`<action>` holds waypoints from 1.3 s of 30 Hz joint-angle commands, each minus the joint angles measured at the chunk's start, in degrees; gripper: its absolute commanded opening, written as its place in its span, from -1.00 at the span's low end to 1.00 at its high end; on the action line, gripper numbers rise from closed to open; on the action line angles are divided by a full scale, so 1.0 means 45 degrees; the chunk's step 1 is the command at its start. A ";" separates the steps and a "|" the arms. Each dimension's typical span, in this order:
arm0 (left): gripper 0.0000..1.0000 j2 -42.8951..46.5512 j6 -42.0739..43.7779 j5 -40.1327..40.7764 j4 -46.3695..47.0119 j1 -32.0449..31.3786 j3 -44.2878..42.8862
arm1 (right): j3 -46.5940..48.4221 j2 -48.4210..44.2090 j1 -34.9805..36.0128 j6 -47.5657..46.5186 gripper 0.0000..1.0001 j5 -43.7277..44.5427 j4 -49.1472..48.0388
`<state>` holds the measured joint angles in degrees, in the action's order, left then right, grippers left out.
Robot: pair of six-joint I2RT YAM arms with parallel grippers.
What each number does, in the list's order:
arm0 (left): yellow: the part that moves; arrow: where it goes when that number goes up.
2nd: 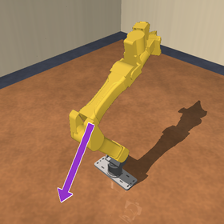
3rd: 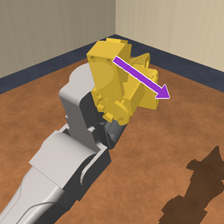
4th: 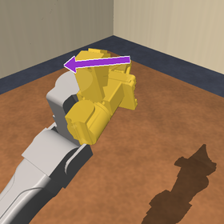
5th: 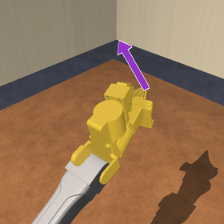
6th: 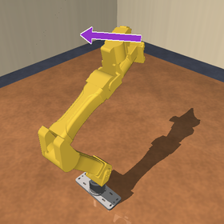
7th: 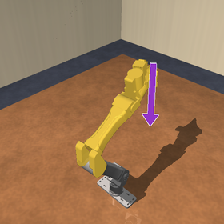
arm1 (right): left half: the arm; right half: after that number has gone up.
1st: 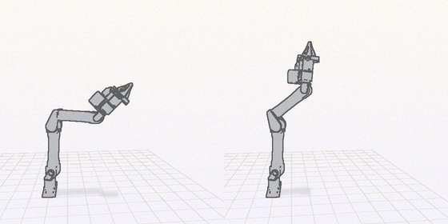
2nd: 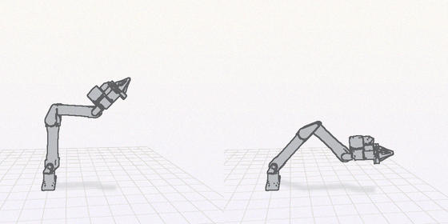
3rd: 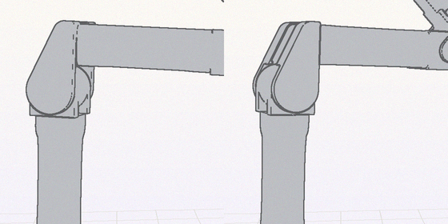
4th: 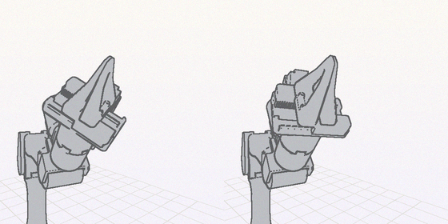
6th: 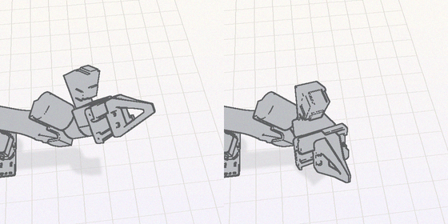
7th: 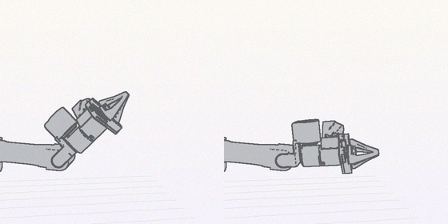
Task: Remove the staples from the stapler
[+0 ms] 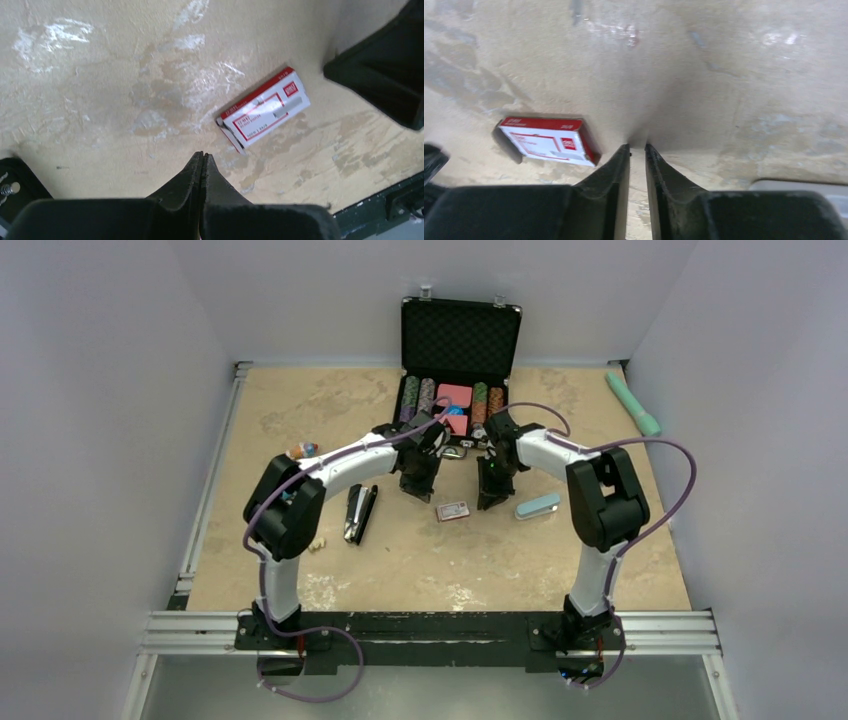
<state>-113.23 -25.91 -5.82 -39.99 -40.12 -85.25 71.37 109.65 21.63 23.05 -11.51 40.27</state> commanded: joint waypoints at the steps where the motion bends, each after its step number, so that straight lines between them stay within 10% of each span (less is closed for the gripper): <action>1: -1.00 0.0741 0.0174 -0.0914 0.0376 -0.0048 0.0712 | -0.0433 0.0176 0.0013 -0.0208 -0.66 0.3251 0.0542; 4: -1.00 0.0567 0.0021 -0.1222 0.0391 -0.0008 0.0665 | -0.0323 0.0088 0.0161 -0.0201 -1.00 0.3466 0.0364; 39: -1.00 -0.1981 -0.3415 -0.2708 -0.1579 0.0795 -0.0783 | 0.0448 0.0153 0.2008 -0.0547 -1.00 0.2680 -0.1020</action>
<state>-120.51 -39.77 -16.29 -47.75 -36.71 -86.70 72.29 108.71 29.91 21.47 1.80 37.67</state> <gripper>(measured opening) 0.010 0.006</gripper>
